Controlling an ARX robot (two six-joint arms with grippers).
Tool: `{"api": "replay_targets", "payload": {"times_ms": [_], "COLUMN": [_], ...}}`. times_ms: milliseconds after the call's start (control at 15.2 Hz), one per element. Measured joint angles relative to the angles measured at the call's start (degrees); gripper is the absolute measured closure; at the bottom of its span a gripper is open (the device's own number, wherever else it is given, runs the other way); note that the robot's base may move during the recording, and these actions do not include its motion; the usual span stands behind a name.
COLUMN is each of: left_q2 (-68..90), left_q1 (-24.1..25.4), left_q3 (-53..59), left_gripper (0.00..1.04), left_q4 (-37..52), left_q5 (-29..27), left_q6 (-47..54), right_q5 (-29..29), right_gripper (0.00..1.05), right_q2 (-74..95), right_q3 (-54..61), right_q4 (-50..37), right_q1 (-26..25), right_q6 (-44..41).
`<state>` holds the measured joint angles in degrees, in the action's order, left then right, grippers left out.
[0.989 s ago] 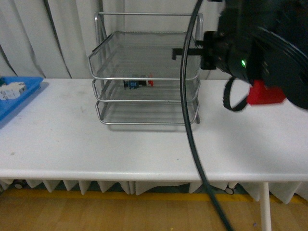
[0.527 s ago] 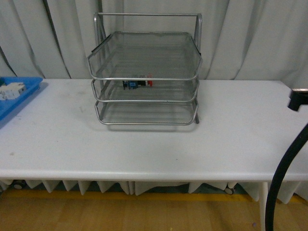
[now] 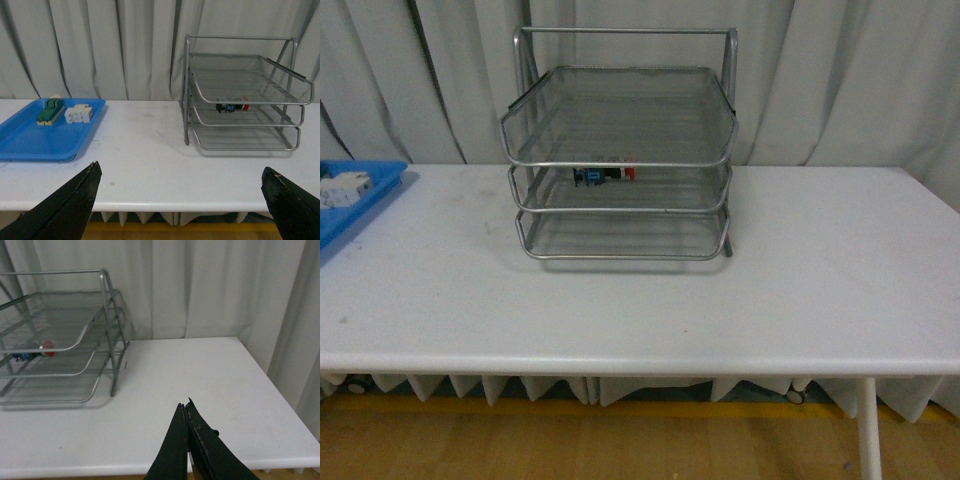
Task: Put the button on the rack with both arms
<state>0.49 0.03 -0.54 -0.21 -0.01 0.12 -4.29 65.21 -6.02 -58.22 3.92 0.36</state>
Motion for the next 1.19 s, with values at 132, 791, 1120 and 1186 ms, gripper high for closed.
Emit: {"api": "replay_targets", "payload": {"times_ms": [132,791,1120,1186], "left_q2": [0.0,0.0,0.0,0.0], "left_q1": [0.0,0.0,0.0,0.0], "left_q3": [0.0,0.0,0.0,0.0], "left_gripper": [0.07,0.07,0.07,0.07], "left_q4": [-0.02,0.0,0.0,0.0], "left_q5": [-0.02,0.0,0.0,0.0], "left_q6": [0.0,0.0,0.0,0.0], "right_q5": [3.72,4.11,4.09,4.11], "right_gripper": [1.03,1.03,1.03,1.03], "right_q2": [-7.67,-34.86,-39.87,-41.29], "right_q3": [2.32,5.35,5.35,5.35], "right_q4": [5.27,28.28,33.05,34.36], "right_q1": [-4.15,-3.93,-3.93,-3.93], "right_q6": [0.0,-0.02,-0.02,-0.02]}}
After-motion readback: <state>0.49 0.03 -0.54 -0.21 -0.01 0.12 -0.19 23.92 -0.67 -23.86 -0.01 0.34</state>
